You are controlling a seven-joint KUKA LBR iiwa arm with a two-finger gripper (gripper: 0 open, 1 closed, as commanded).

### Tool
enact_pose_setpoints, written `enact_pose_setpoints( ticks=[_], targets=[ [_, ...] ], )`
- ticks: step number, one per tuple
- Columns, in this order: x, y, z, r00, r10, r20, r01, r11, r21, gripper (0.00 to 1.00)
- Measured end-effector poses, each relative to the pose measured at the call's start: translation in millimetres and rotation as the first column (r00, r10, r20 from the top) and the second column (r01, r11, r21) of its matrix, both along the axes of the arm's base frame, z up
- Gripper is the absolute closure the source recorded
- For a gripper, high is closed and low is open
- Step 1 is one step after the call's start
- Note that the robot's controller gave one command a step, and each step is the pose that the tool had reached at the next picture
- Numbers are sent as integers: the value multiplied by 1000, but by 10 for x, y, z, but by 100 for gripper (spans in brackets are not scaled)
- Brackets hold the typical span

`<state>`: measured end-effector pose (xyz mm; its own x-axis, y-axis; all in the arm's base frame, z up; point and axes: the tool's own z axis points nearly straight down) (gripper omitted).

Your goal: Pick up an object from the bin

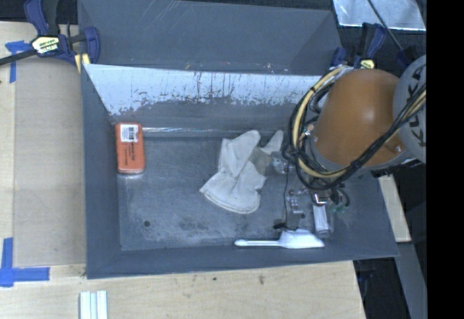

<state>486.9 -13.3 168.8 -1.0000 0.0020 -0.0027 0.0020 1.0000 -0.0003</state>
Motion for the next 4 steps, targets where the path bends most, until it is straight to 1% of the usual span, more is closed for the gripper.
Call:
enact_pose_setpoints(
  ticks=[1,2,3,4],
  targets=[
    [129,368,-536,1000,10,7,-10,1000,0,0],
    [462,426,-975,997,79,5,-79,997,1,100],
    [462,426,-975,997,79,5,-79,997,1,100],
    [406,661,831,997,76,8,-76,997,1,100]
  ],
)
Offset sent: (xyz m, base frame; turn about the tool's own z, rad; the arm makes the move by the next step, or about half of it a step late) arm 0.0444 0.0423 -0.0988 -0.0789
